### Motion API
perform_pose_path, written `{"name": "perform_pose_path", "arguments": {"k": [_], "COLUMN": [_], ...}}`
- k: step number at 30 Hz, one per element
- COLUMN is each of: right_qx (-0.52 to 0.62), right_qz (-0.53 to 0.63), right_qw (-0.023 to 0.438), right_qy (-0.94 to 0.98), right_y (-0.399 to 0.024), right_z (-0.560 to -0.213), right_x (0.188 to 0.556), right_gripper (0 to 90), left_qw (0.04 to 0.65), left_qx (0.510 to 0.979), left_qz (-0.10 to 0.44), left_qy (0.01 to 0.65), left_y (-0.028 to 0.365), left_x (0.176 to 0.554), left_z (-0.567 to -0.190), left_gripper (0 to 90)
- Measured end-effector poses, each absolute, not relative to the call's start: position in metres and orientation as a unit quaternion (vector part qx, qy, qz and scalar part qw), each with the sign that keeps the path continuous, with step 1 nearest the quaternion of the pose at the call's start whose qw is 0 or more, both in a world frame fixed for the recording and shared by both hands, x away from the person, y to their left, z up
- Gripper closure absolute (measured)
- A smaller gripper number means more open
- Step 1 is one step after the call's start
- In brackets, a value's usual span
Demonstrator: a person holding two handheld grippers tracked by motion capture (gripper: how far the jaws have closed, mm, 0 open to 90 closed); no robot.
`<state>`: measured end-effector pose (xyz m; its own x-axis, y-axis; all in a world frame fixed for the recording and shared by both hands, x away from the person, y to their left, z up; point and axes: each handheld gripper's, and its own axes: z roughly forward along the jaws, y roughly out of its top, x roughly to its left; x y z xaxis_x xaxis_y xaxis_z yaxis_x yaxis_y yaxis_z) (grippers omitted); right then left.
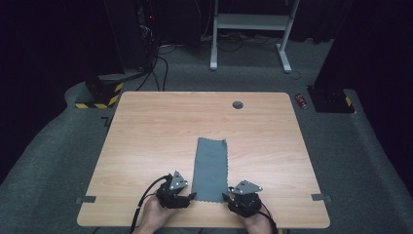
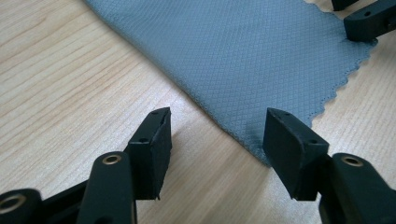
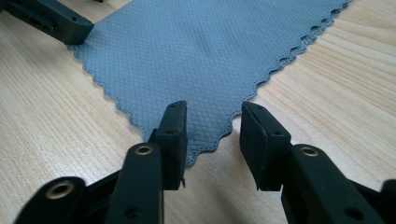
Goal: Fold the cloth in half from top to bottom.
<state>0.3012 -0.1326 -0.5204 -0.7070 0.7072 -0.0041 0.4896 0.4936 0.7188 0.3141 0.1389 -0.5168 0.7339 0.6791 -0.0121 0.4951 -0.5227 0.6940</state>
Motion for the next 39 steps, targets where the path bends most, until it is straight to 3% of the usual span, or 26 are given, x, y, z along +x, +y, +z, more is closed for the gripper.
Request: {"name": "perform_pose_path", "arguments": {"k": [4, 16, 39], "right_qx": [0.359, 0.410, 0.444], "right_qz": [0.372, 0.389, 0.378], "right_qw": [0.130, 0.140, 0.134], "right_qy": [0.846, 0.813, 0.802], "right_y": [-0.137, -0.146, -0.126], "right_z": [-0.518, -0.504, -0.486], "right_x": [0.309, 0.358, 0.441], "right_gripper": [60.2, 63.7, 69.2], "left_qw": [0.359, 0.376, 0.342], "left_qx": [0.857, 0.827, 0.808], "left_qz": [0.113, 0.129, 0.130], "left_qy": [0.352, 0.398, 0.462], "left_y": [0.138, 0.131, 0.132], "left_x": [0.326, 0.392, 0.487], "left_z": [-0.516, -0.501, -0.490], "left_gripper": [43.0, 46.5, 49.5]}}
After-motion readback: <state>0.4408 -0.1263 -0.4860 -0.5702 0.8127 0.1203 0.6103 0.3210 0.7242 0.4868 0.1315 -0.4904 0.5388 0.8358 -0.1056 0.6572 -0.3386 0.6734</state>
